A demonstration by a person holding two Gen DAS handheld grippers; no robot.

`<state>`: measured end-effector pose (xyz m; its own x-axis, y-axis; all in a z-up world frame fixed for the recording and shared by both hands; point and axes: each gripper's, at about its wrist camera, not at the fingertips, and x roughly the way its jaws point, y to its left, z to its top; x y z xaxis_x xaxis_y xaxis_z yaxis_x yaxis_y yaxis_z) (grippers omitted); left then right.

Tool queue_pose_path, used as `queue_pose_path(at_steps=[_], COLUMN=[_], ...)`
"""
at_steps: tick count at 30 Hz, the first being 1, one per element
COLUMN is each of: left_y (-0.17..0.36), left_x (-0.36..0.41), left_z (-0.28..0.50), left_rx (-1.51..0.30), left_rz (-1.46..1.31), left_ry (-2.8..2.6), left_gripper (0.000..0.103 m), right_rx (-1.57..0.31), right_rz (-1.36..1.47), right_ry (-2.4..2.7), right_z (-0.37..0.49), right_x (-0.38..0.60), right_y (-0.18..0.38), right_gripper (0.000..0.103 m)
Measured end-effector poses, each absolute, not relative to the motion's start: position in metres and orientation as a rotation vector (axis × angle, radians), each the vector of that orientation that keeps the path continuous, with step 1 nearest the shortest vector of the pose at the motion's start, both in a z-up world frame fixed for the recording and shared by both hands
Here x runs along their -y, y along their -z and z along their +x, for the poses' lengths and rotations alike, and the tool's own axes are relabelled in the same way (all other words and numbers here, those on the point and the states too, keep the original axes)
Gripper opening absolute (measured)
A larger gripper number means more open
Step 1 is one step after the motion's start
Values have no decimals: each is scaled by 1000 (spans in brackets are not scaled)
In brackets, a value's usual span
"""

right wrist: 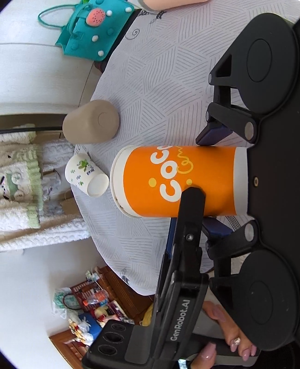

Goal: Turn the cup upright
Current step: 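Lift the orange cup with the right gripper and rotate it rim-up, then lower the upright orange cup onto the tablecloth with the right gripper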

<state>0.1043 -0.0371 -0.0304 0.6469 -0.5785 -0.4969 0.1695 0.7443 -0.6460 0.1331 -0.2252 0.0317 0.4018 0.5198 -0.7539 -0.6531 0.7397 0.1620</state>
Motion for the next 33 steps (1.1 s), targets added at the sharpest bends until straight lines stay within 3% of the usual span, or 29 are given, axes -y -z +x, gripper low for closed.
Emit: queue_pose_path(at_steps=[4,11,24,33], left_y=[38,36,-6,-16], left_x=[32,41,41,48], left_z=[111,109,99,115], left_rx=[-789,-737,-498,-433], left_rz=[-657,-588,-280,-166], left_ry=[461,463,552,560], left_gripper=[82,82,66,65], right_rx=[-878,-876,-706,-571], right_rz=[-115,-14,-121,-146], right_ry=[-732,-766,-779,-705], right_z=[131,133,121,130], right_x=[231,240,232,223], right_y=[-29,-23,-31,-29], right_gripper=[73,73,73,73])
